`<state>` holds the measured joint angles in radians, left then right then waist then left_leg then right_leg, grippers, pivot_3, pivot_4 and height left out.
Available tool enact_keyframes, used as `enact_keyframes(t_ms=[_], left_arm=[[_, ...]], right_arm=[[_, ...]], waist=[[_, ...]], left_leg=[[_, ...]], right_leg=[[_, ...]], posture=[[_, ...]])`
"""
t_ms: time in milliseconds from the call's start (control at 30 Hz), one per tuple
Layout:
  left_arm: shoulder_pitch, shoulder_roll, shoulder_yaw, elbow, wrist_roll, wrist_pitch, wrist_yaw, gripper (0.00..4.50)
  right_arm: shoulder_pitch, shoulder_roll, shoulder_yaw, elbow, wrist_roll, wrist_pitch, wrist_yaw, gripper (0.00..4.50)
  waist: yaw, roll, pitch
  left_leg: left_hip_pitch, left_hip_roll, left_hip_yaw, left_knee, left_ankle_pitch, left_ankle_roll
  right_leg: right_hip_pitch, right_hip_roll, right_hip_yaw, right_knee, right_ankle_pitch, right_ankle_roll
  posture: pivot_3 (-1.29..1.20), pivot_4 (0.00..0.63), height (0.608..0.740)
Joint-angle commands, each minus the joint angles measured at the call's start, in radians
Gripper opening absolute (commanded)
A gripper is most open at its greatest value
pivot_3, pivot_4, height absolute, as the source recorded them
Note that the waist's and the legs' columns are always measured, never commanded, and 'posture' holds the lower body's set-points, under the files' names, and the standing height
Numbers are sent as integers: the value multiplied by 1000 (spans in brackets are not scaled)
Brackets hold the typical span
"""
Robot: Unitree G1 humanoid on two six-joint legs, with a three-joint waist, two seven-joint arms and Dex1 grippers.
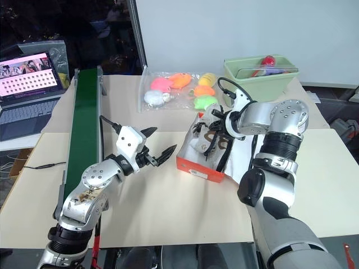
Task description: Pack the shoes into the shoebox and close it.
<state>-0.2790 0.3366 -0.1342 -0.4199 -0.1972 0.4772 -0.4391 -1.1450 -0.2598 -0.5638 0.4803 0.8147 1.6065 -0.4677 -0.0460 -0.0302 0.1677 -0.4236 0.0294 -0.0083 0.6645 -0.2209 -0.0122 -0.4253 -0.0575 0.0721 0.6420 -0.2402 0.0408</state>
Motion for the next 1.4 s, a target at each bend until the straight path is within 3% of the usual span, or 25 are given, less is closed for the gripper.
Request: enact_keyframes(t_ms=[33,400,700,767,933,1067,1267,1400], left_arm=[[-3,-8,4,-50,3,-19,10,4449],[-4,-11,5,-63,3,1,17,4449],[-2,-17,2,-82,5,19,34,4449],[-2,-16,1,-84,6,20,35,4500],[-7,-15,-2,-82,3,21,32,4500],[-26,-17,-5,-60,1,11,22,4500],[-50,-1,2,-13,-38,-4,-47,4500],[-36,92,56,26,-121,-11,-209,4500]], right_arm=[[-9,-1,42,11,-45,8,77,378],[12,-16,328,194,-241,-123,385,378],[15,13,419,304,-361,-263,528,378],[8,16,403,307,-364,-279,555,1340],[-46,19,363,246,-361,-237,571,2929],[-95,5,270,94,-336,-122,537,4283],[-64,-25,197,-179,-329,8,518,4283],[40,-96,205,-464,-264,-3,616,4283]], waist=[[1,0,0],[1,0,0],[-3,-2,-2],[-3,-2,-2],[-13,-2,-2],[-13,0,-1],[6,0,-1],[11,0,0]], left_leg=[[0,0,0,0,0,0],[0,0,0,0,0,0],[8,0,0,0,0,0],[12,0,0,0,0,0],[15,1,0,0,0,0],[2,1,0,0,0,0],[-1,1,-1,-1,0,0],[0,0,-1,-1,0,0]], right_leg=[[0,0,0,0,0,0],[0,0,0,0,0,0],[7,0,0,0,0,0],[10,1,0,0,0,0],[13,2,1,0,0,0],[-1,1,1,7,0,-1],[-2,1,-1,5,1,-1],[-1,0,-2,0,0,-1]], posture=[[0,150,729],[0,150,729],[0,150,729],[0,150,729],[0,150,729],[0,150,729],[0,150,729],[0,150,729]])
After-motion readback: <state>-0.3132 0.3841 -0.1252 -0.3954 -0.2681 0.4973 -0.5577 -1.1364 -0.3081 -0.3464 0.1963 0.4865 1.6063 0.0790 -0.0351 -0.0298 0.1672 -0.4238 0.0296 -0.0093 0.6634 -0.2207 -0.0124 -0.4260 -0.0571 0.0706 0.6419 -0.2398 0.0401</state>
